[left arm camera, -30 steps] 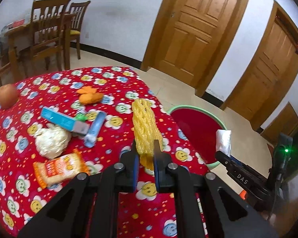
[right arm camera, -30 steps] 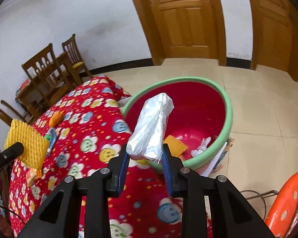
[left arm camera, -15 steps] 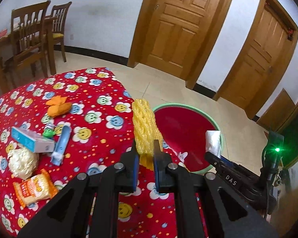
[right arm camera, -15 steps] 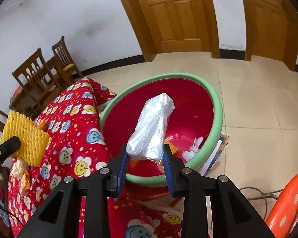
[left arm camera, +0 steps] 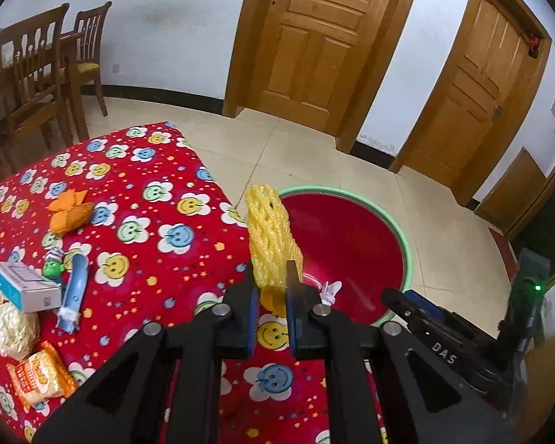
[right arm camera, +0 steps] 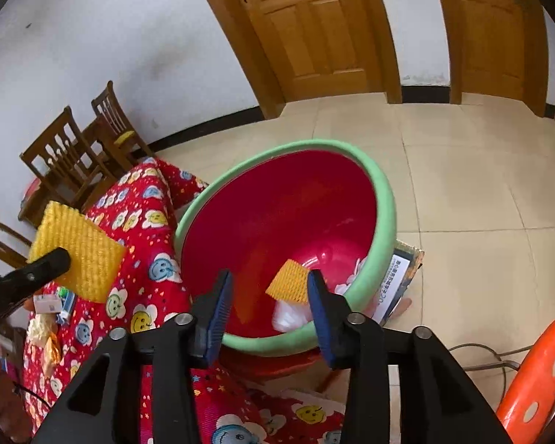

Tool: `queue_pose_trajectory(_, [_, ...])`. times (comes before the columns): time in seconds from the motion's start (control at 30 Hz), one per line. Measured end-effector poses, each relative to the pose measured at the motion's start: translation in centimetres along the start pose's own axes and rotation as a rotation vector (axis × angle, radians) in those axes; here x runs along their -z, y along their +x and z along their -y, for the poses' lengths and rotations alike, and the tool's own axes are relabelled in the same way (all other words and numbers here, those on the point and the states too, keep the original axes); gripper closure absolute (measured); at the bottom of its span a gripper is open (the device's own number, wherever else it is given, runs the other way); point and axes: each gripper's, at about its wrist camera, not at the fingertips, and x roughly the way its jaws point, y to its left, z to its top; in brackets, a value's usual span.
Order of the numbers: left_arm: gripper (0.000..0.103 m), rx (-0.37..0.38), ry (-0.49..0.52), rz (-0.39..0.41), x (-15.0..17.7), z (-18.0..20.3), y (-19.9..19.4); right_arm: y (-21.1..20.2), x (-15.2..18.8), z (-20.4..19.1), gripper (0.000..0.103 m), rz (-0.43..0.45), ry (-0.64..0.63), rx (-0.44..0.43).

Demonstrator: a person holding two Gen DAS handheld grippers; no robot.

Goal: Collect trash
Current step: 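Open the right gripper over the red bucket to drop the bag while the left drops the foam net, then reach the left gripper to the crumpled white tissue and close on it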

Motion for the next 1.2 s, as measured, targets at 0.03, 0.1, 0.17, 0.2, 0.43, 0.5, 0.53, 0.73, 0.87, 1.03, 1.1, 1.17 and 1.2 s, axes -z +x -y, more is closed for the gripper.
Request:
queue_pose_trajectory(0.03, [0.092,0.003,0.004,-0.003,-0.1,0.2,0.3,-0.1,0.0,0.2,0.059,0.003,0.003,0.001])
queue_pose_trajectory(0.1, [0.092,0.011,0.018,0.0,-0.2,0.7,0.7,-0.3,-0.1,0.4,0.059,0.011,0.01,0.008])
queue_pose_trajectory(0.17, [0.092,0.017,0.037,0.003,-0.2,1.3,1.2,-0.6,-0.2,0.7,0.058,0.019,0.016,0.016])
queue_pose_trajectory(0.2, [0.092,0.022,0.042,0.002,-0.3,1.4,1.4,-0.7,-0.2,0.8,0.057,0.021,0.02,0.017])
queue_pose_trajectory(0.43, [0.091,0.048,0.094,-0.005,-0.4,3.0,3.3,-1.2,-0.2,1.9,0.047,0.029,0.055,0.027])
queue_pose_trajectory(0.5, [0.083,0.044,0.102,-0.015,-0.4,3.3,3.7,-1.2,-0.2,2.2,0.043,0.025,0.067,0.016])
queue_pose_trajectory(0.53, [0.073,0.043,0.103,-0.018,-0.3,3.3,3.8,-1.2,-0.1,2.4,0.041,0.023,0.076,0.005])
queue_pose_trajectory(0.73, [0.053,0.01,0.107,-0.023,0.0,3.4,3.8,-1.4,0.1,2.8,0.037,0.021,0.09,0.0])
queue_pose_trajectory(0.87, [0.048,0.008,0.08,-0.025,0.2,2.8,3.4,-1.8,0.2,2.7,0.035,0.026,0.089,0.01])
queue_pose_trajectory(1.03, [0.046,-0.017,0.046,-0.026,0.8,1.8,2.5,-2.1,0.3,2.4,0.033,0.028,0.088,0.011])
queue_pose_trajectory(1.1, [0.045,-0.033,0.023,-0.023,1.0,1.3,2.0,-2.4,0.4,2.1,0.031,0.029,0.085,0.009])
queue_pose_trajectory(1.17, [0.04,-0.046,0.003,-0.017,1.3,0.6,1.2,-2.6,0.6,1.8,0.027,0.031,0.081,0.008])
queue_pose_trajectory(1.2, [0.039,-0.052,-0.002,-0.013,1.4,0.4,0.9,-2.6,0.6,1.6,0.027,0.032,0.078,0.008])
